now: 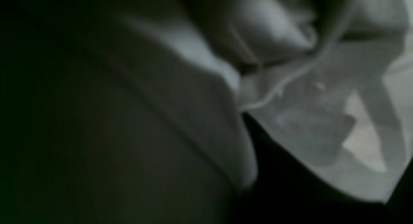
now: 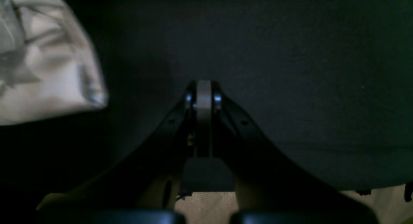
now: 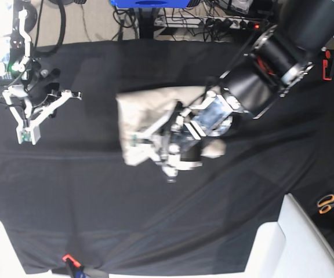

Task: Fold the T-shirt properly
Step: 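Drag the shirt stack with the left gripper toward the table center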

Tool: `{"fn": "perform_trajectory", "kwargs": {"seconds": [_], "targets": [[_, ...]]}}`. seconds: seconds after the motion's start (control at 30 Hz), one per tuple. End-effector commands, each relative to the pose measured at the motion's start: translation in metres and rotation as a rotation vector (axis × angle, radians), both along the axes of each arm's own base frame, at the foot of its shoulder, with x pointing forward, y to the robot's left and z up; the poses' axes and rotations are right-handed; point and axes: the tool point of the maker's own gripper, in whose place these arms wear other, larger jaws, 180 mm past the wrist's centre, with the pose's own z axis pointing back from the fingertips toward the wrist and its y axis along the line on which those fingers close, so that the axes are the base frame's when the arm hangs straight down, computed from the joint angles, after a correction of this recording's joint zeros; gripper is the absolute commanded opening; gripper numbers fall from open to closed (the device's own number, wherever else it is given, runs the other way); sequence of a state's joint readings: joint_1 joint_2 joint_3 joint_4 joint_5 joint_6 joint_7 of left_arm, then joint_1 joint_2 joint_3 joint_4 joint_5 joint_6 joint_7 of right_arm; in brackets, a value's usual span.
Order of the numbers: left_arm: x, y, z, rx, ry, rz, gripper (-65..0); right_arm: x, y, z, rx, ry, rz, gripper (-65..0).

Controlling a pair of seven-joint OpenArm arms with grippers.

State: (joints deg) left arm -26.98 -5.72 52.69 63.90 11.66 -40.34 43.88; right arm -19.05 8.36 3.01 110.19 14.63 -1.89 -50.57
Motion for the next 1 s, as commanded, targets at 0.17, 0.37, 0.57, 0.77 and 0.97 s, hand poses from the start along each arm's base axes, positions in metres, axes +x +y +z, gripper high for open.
{"fn": "perform_trajectory", "kwargs": {"seconds": [0.17, 0.37, 0.57, 0.77, 0.97], "targets": [[0.000, -0.028, 0.012, -0.046, -0.009, -0.053, -65.0, 0.007, -0.004, 0.008, -0.010, -0.036, -0.002, -64.8], [0.007, -0.027, 0.017, -0.082, 0.002, -0.013, -65.0, 0.006, -0.004, 0.001, -0.010, -0.018, -0.003, -64.8], [0.011, -0.020, 0.017, -0.071, 0.000, -0.004, -65.0, 0.006, -0.004, 0.001, -0.010, -0.018, -0.004, -64.8], [0.010, -0.008, 0.006, -0.038, 0.020, 0.015, -65.0, 0.006, -0.004, 0.001, -0.010, -0.019, -0.004, -64.8], [0.020, -0.008, 0.012, -0.035, 0.001, 0.013, -65.0, 0.006, -0.004, 0.001, -0.009, -0.019, -0.002, -64.8]]}}
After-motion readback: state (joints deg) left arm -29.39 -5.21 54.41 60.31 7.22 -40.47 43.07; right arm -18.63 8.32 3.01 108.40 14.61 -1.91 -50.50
